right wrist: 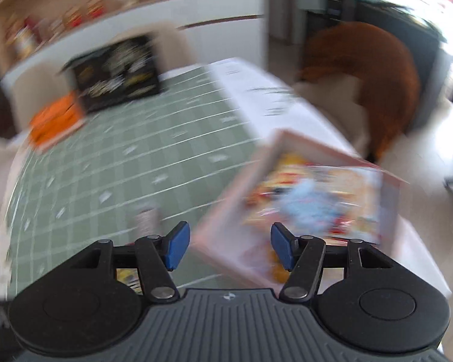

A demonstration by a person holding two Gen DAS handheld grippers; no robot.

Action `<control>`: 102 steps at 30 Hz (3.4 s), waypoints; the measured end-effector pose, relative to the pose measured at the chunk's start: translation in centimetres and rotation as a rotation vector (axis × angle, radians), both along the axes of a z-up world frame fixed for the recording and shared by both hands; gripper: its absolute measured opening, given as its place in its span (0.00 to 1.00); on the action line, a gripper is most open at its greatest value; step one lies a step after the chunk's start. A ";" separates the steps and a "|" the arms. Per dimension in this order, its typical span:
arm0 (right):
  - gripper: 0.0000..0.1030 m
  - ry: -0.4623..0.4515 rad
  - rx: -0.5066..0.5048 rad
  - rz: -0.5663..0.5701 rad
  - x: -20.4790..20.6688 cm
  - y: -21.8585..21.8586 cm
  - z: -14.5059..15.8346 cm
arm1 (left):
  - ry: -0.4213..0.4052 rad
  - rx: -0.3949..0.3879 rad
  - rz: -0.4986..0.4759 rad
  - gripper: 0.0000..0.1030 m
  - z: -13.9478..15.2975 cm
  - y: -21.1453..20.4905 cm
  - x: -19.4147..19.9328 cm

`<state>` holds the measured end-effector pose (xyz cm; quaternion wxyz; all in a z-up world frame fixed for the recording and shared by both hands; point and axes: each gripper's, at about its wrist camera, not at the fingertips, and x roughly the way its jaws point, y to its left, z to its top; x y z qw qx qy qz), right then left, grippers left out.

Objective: Organize snacks

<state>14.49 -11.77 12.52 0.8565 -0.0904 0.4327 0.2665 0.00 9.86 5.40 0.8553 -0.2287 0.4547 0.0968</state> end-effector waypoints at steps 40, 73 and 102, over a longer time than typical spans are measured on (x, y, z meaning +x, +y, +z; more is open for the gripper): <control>0.38 0.177 -0.165 -0.095 -8.0 -2.0 -8.1 | -0.008 0.126 -0.088 0.32 -1.0 -2.7 -0.2; 0.78 0.083 -0.101 -0.145 -11.1 -7.2 -9.3 | -0.006 0.381 -0.394 0.35 -2.0 -10.3 1.5; 0.85 0.051 -0.091 -0.110 -11.6 -7.9 -9.4 | -0.028 0.286 -0.308 0.38 -2.2 -7.3 3.7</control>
